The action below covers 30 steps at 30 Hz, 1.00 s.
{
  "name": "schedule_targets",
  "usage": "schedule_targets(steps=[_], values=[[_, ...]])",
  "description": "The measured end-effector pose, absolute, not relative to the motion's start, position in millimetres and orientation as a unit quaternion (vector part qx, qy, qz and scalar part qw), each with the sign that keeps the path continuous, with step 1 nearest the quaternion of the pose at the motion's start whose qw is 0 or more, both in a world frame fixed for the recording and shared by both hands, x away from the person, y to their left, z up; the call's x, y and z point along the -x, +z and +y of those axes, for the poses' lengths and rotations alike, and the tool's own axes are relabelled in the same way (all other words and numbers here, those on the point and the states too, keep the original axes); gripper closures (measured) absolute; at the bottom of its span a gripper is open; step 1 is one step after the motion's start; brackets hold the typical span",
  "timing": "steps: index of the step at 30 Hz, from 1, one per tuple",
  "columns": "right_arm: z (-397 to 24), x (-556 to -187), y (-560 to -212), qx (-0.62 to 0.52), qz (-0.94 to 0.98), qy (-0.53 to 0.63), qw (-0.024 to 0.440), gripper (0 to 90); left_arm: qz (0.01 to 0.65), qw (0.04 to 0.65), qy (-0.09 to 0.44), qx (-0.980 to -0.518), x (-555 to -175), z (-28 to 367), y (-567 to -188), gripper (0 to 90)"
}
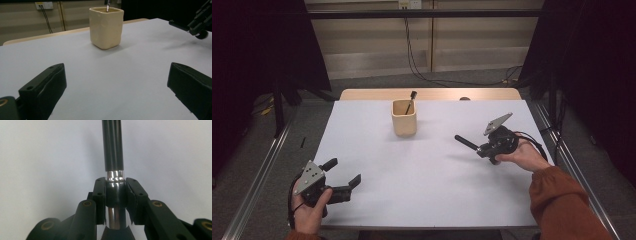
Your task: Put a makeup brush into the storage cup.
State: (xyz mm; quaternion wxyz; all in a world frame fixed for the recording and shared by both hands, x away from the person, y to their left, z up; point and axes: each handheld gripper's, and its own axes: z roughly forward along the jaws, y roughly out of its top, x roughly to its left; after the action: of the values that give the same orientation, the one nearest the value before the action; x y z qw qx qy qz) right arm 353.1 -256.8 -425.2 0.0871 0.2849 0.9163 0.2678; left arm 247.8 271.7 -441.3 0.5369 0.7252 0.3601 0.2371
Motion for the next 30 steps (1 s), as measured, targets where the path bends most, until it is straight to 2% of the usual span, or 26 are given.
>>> schedule_targets(steps=[7, 11, 19, 30], values=[[-262.0, -349.2, -419.1, -0.313, 0.882, 0.336, 0.107, 72.1, 0.359, 0.541, 0.235, -0.724, -247.4, 271.7, -440.9, 2.3], [-264.0, -343.2, -416.5, -0.32, 0.862, 0.371, 0.133, 72.1, 0.359, 0.541, 0.235, -0.723, -247.2, 271.9, -440.7, 2.3], [-266.1, -333.5, -420.3, -0.341, 0.827, 0.421, 0.15, 72.1, 0.352, 0.545, 0.228, -0.726, -246.4, 270.0, -440.0, 2.7], [-259.4, -325.1, -427.4, -0.339, 0.814, 0.459, 0.109, 72.1, 0.333, 0.55, 0.214, -0.736, -244.8, 264.9, -438.4, 2.5]])
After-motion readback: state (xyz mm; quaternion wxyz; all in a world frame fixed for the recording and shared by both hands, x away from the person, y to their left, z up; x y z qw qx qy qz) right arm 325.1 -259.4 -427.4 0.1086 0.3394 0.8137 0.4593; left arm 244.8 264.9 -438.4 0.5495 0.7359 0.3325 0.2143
